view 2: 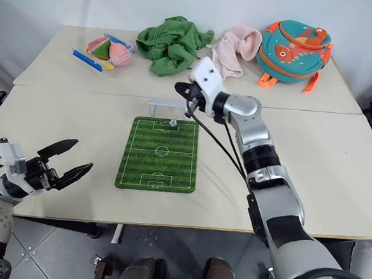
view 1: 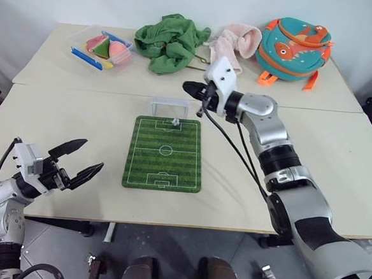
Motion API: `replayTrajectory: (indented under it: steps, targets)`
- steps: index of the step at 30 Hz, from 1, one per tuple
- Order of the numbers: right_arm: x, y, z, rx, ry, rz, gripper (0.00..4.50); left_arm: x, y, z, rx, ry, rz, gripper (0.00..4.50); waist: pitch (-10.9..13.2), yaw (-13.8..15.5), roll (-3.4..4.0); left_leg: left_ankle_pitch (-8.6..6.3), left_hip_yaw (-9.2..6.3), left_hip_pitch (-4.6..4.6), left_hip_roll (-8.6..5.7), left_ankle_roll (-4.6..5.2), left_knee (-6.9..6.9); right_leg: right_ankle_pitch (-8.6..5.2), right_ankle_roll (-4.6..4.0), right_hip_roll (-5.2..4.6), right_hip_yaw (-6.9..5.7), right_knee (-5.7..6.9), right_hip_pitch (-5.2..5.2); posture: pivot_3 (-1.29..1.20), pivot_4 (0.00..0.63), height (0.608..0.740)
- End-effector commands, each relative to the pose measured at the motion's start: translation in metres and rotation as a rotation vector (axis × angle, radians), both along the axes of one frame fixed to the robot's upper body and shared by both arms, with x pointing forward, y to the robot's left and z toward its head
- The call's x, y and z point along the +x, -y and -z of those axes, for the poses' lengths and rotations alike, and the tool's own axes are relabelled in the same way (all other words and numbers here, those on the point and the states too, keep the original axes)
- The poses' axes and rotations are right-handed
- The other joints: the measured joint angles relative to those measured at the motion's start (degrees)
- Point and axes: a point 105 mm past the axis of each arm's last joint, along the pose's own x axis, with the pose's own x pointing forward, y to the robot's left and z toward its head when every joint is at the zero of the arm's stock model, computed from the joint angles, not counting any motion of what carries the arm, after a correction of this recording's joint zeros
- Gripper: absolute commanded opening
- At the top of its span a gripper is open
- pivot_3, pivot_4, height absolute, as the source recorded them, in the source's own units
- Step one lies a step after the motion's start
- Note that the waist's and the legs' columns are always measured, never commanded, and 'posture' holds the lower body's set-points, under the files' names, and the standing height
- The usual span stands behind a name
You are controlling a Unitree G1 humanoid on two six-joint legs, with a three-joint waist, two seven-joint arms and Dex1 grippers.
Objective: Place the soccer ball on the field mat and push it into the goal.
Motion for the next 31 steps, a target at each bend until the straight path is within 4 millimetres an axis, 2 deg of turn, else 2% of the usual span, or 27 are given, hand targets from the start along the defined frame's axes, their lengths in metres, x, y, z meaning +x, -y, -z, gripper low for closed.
replayTrajectory:
  steps: [1, 3, 6, 11, 14, 17, 20, 24, 31]
  targets:
    - [-0.008, 0.032, -0.007, 0.007, 0.019, 0.001, 0.03, 0.008, -0.013, -0.006, -0.036, -0.007, -0.101, 4.5, 0.0, 0.1, 0.0, 0.0, -0.01, -0.01, 0.01, 0.0, 0.01, 0.0, 0.0, 0.0, -0.01, 0.0, 0.0, 0.0, 0.15, 0.74]
    - [-0.012, 0.052, 0.001, -0.024, -0.005, 0.015, 0.03, 0.011, -0.016, -0.01, -0.05, 0.002, -0.126, 4.5, 0.0, 0.3, -0.01, 0.0, -0.03, -0.01, 0.01, 0.0, 0.01, 0.0, 0.0, 0.0, -0.02, 0.0, 0.01, 0.0, 0.15, 0.74]
    - [-0.024, 0.096, 0.019, -0.074, -0.054, 0.043, 0.64, 0.016, -0.025, -0.014, -0.086, 0.007, -0.219, 4.5, 0.0, 0.4, -0.01, -0.01, -0.02, -0.03, -0.02, 0.02, 0.03, 0.0, 0.0, -0.05, -0.03, -0.05, 0.03, 0.0, 0.15, 0.74]
    - [-0.053, 0.142, 0.05, -0.094, -0.168, 0.009, 2.34, 0.019, -0.029, -0.02, -0.123, 0.039, -0.253, 4.5, 0.0, 0.5, -0.02, -0.01, 0.02, -0.01, -0.01, 0.02, 0.04, 0.0, 0.0, -0.06, -0.07, -0.08, 0.06, 0.0, 0.15, 0.74]
    - [-0.065, 0.157, 0.063, -0.097, -0.212, -0.005, 3.35, 0.019, -0.031, -0.022, -0.141, 0.033, -0.269, 4.5, 0.0, 0.2, -0.03, -0.01, 0.2, 0.01, -0.01, 0.02, 0.08, 0.0, 0.0, -0.07, -0.05, -0.15, 0.06, 0.0, 0.15, 0.74]
    - [-0.074, 0.163, 0.065, -0.029, -0.217, -0.041, 4.45, 0.019, -0.033, -0.021, -0.157, 0.004, -0.293, 4.5, 0.0, 0.2, -0.03, -0.01, 0.27, 0.05, 0.04, 0.02, 0.12, 0.0, 0.0, -0.06, -0.05, -0.2, 0.09, 0.0, 0.15, 0.74]
    - [-0.081, 0.168, 0.073, -0.03, -0.222, -0.058, 4.48, 0.014, -0.033, -0.02, -0.157, -0.012, -0.285, 4.5, 0.0, 0.4, -0.03, -0.01, 0.26, 0.08, 0.05, 0.02, 0.14, 0.0, 0.0, -0.07, -0.04, -0.19, 0.11, 0.0, 0.15, 0.74]
    - [-0.083, 0.176, 0.08, -0.026, -0.242, -0.033, 4.48, 0.011, -0.043, -0.012, -0.147, -0.052, -0.32, 4.5, 0.0, 0.8, -0.04, -0.01, 0.23, 0.08, 0.04, 0.02, 0.16, 0.0, 0.0, -0.07, -0.04, -0.19, 0.14, 0.0, 0.15, 0.74]
    - [-0.077, 0.179, 0.077, -0.047, -0.239, -0.009, 4.48, 0.017, -0.042, -0.011, -0.142, -0.047, -0.3, 4.5, 0.0, 1.7, -0.05, -0.01, 0.24, 0.07, 0.03, 0.02, 0.21, 0.0, 0.0, -0.07, -0.05, -0.2, 0.14, 0.0, 0.15, 0.74]
